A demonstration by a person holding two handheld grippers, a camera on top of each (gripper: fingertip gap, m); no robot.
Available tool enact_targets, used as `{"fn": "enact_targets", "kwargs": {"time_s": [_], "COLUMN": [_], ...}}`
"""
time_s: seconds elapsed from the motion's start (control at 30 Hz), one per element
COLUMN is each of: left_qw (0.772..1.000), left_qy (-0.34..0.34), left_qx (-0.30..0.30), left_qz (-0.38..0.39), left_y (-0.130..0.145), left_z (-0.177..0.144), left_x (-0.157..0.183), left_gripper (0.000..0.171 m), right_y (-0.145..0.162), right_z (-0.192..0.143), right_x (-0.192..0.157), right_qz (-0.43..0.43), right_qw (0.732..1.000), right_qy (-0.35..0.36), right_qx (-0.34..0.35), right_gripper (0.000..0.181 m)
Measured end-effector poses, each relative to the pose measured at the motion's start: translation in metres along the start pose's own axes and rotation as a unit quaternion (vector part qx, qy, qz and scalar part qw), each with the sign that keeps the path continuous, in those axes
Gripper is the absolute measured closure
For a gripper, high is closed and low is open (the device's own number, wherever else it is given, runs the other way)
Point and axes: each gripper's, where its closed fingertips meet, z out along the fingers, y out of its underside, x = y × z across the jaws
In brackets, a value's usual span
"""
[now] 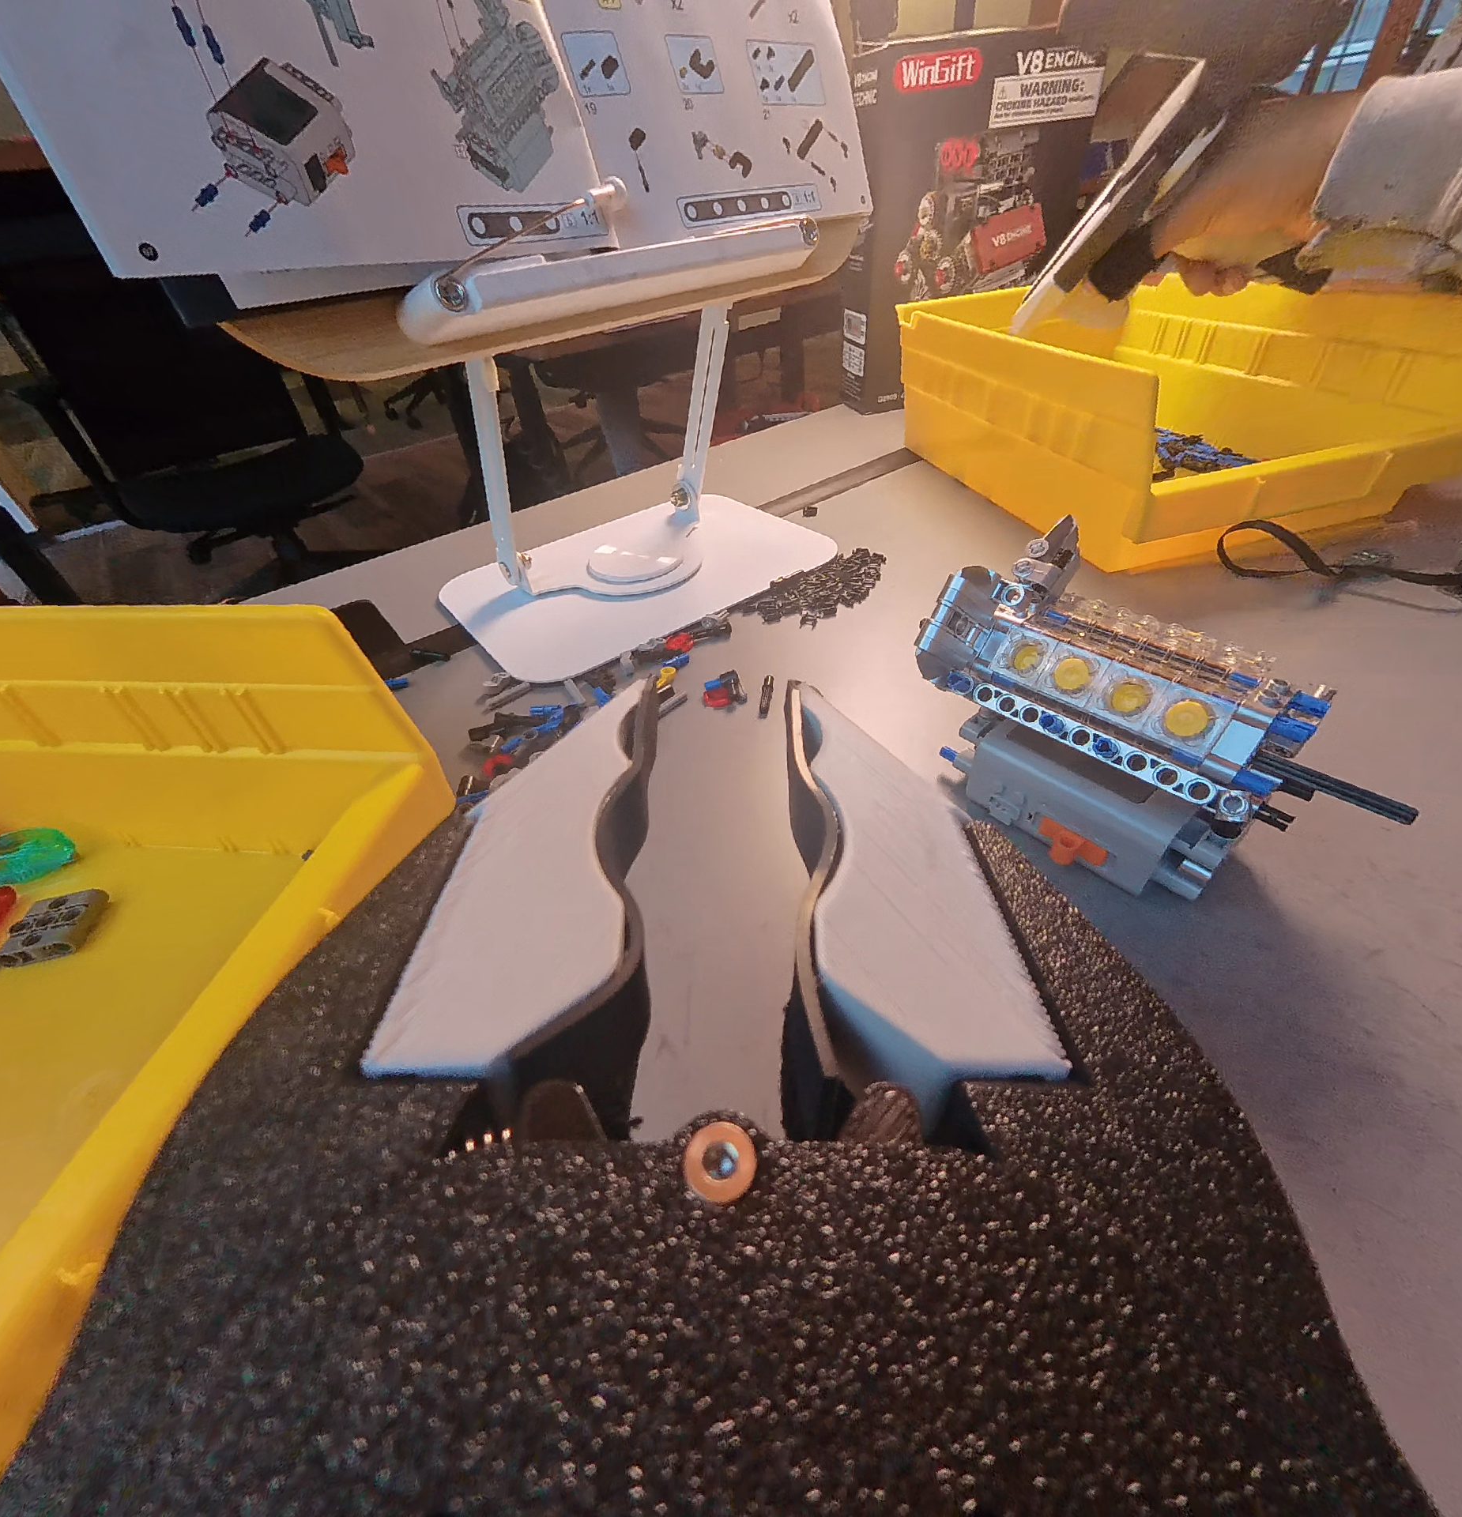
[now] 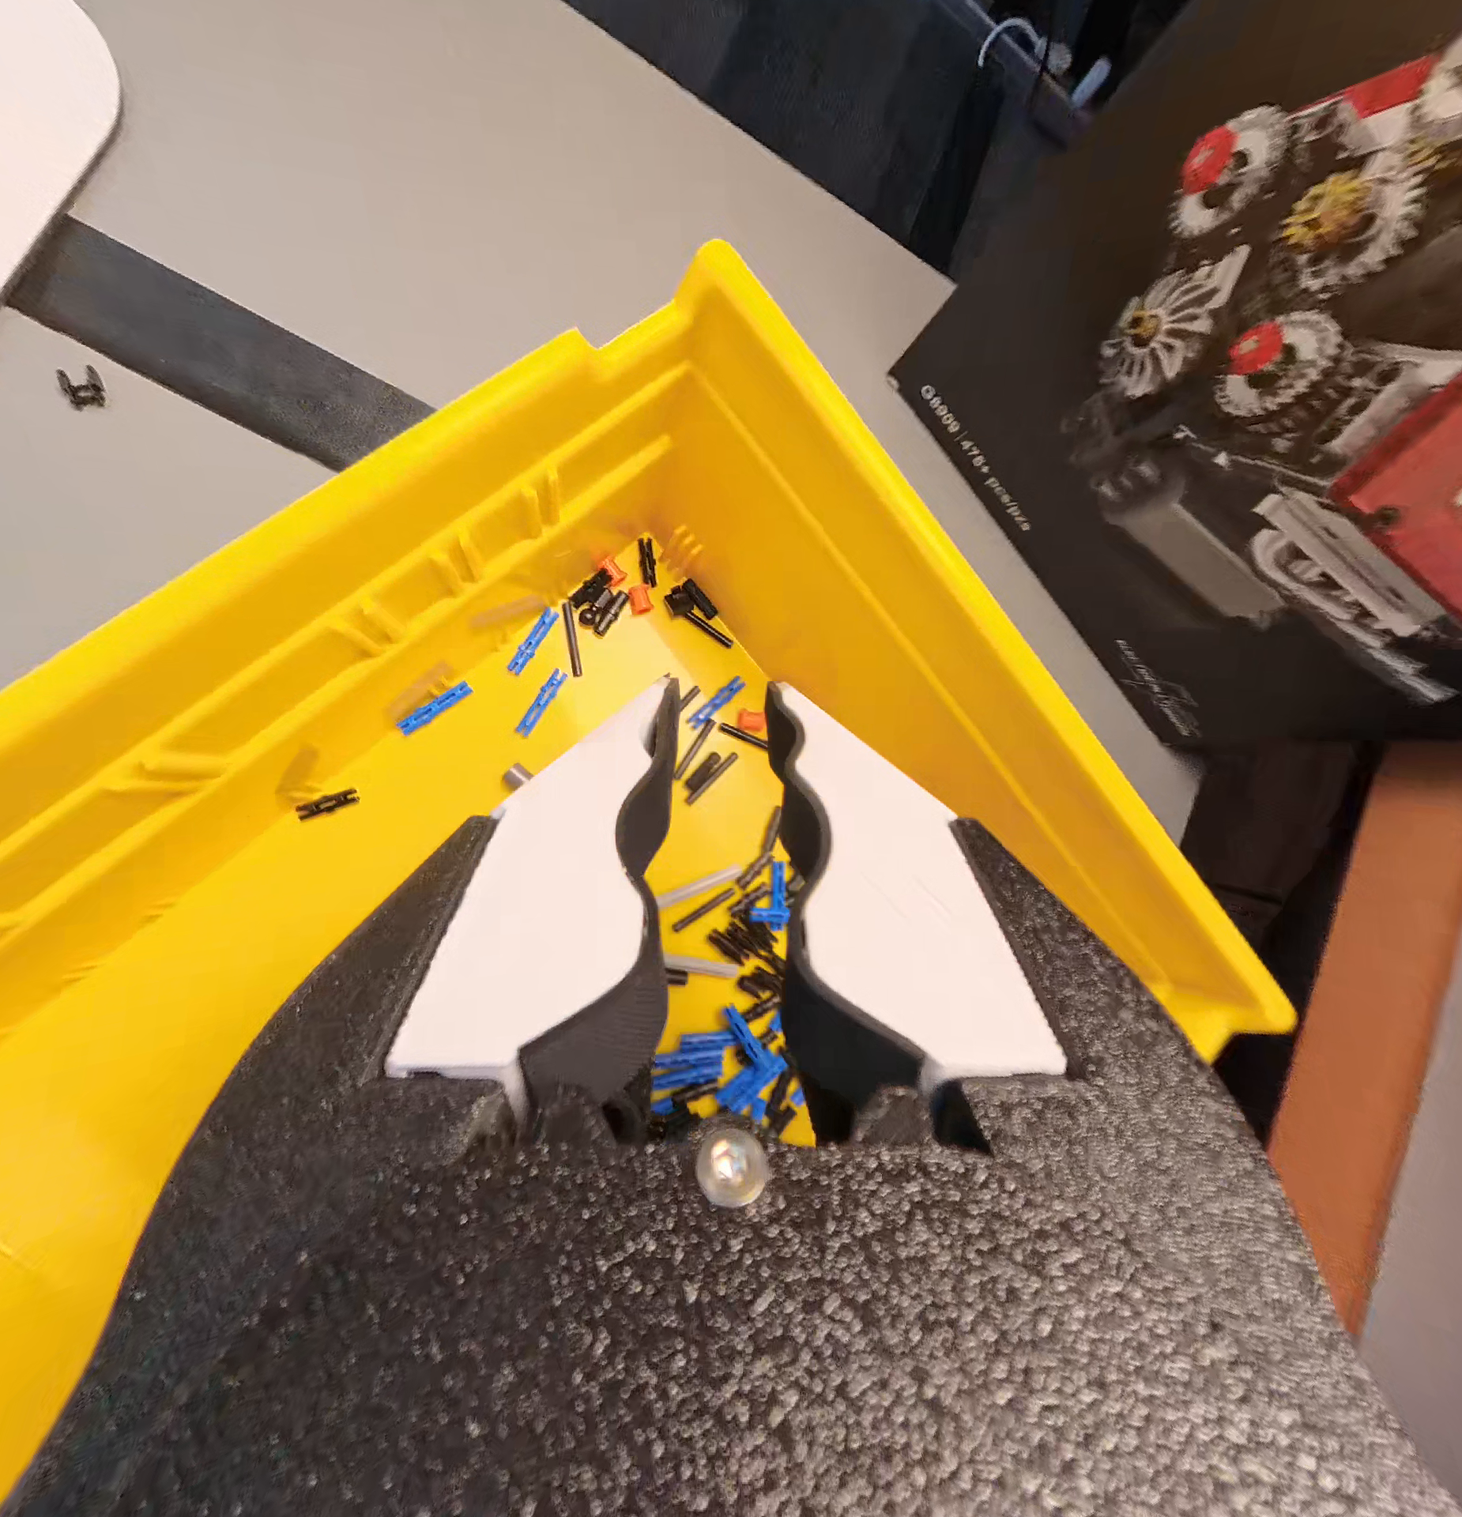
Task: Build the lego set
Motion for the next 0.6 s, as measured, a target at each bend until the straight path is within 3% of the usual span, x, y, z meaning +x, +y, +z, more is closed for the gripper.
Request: {"fn": "enact_targets", "kwargs": {"time_s": [0.23,0.3,0.6], "left_qw": [1.000,1.000,1.000], "left_qy": [0.005,0.010,0.027], "left_qx": [0.003,0.002,-0.003], "left_qz": [0.000,0.000,-0.007], "left_y": [-0.001,0.000,0.001], "left_z": [0.000,0.000,0.002], "left_x": [0.001,0.003,0.006], "left_gripper": [0.141,0.142,0.142], "right_y": [-0.009,-0.005,-0.005], "right_z": [0.060,0.070,0.073], "right_x": [-0.020,-0.020,-0.018], "right_qz": [0.075,0.083,0.119], "right_qw": [0.994,0.994,0.989], "right_qy": [-0.075,-0.077,-0.083], "right_qx": [0.006,-0.001,0.001], "right_gripper": [0.161,0.169,0.174]}}
